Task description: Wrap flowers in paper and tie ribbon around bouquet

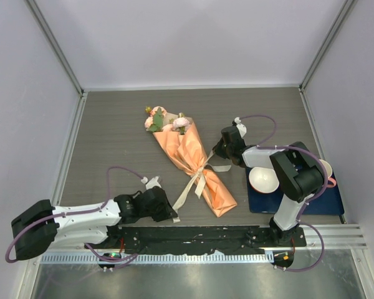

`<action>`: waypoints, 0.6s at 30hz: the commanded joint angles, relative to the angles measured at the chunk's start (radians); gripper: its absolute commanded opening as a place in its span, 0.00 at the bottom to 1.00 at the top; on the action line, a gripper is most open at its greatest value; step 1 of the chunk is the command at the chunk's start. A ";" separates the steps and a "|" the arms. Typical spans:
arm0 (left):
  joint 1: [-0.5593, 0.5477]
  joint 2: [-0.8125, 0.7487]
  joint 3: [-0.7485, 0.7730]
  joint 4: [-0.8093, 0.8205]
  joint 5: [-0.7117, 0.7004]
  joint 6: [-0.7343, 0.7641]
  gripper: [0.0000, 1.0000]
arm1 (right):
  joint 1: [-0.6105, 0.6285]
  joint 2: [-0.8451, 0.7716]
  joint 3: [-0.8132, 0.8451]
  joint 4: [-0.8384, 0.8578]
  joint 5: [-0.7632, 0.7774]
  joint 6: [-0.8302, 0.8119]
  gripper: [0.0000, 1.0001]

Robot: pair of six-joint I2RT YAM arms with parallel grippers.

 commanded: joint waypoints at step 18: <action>-0.006 0.044 -0.057 -0.328 -0.006 -0.010 0.00 | -0.145 0.116 0.052 -0.054 0.157 0.071 0.00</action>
